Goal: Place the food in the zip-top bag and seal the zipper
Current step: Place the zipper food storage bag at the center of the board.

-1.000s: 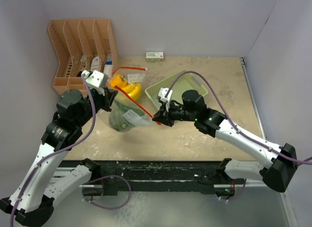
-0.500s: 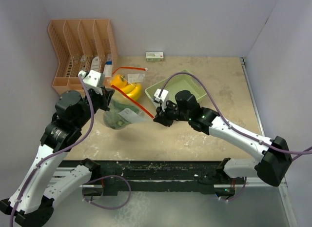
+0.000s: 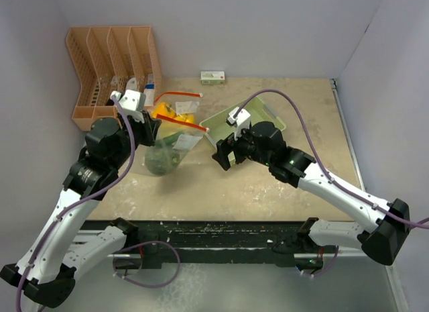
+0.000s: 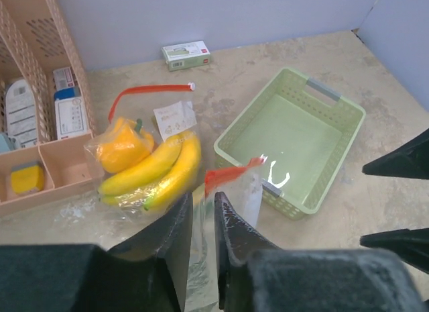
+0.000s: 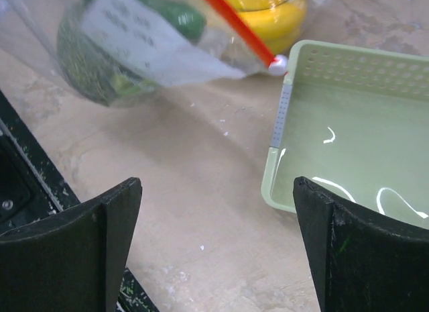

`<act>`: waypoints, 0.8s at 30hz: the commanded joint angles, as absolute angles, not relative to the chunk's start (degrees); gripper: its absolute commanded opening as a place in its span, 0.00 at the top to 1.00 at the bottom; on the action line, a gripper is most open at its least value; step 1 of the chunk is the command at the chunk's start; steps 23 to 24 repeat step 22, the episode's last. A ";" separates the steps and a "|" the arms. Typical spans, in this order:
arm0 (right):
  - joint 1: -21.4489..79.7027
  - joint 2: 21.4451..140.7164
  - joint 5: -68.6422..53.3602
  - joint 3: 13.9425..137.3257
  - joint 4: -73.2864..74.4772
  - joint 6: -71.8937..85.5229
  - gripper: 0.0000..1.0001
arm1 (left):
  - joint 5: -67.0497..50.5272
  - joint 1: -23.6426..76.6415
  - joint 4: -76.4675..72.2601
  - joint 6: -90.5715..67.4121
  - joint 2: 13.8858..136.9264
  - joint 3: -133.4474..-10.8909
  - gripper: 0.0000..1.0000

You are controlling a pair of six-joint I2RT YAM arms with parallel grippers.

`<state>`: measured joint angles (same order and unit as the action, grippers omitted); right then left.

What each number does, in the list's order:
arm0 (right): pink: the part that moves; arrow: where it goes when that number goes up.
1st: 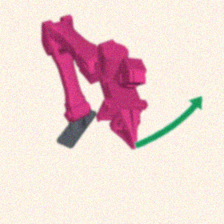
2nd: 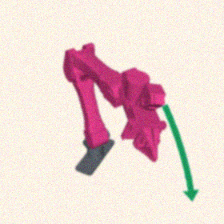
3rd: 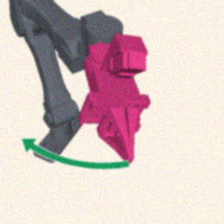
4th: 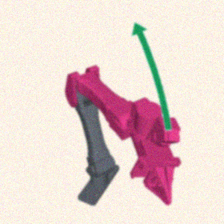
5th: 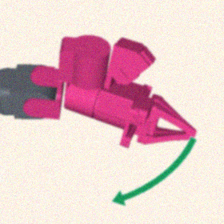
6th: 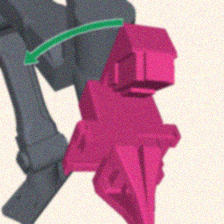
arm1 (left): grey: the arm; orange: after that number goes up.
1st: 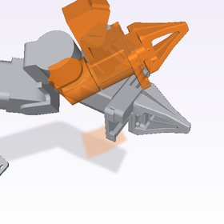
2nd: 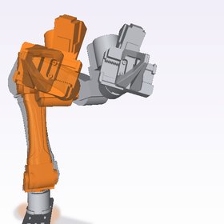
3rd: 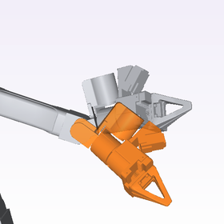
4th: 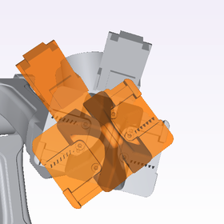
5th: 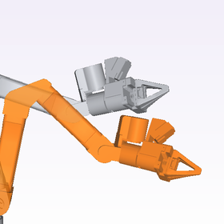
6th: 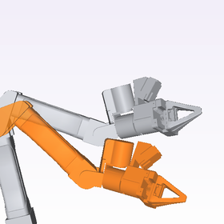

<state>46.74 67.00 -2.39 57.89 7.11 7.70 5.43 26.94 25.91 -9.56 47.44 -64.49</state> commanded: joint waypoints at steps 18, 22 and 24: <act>46.50 67.22 10.85 61.29 7.52 14.55 0.00 | 8.02 26.60 22.77 -12.57 47.63 -63.73 0.01; 46.50 67.09 10.74 61.39 7.65 14.71 0.01 | 7.92 26.55 22.78 -12.56 47.75 -63.78 0.01; 46.50 67.09 10.74 61.39 7.65 14.71 0.01 | 7.92 26.55 22.78 -12.56 47.75 -63.78 0.01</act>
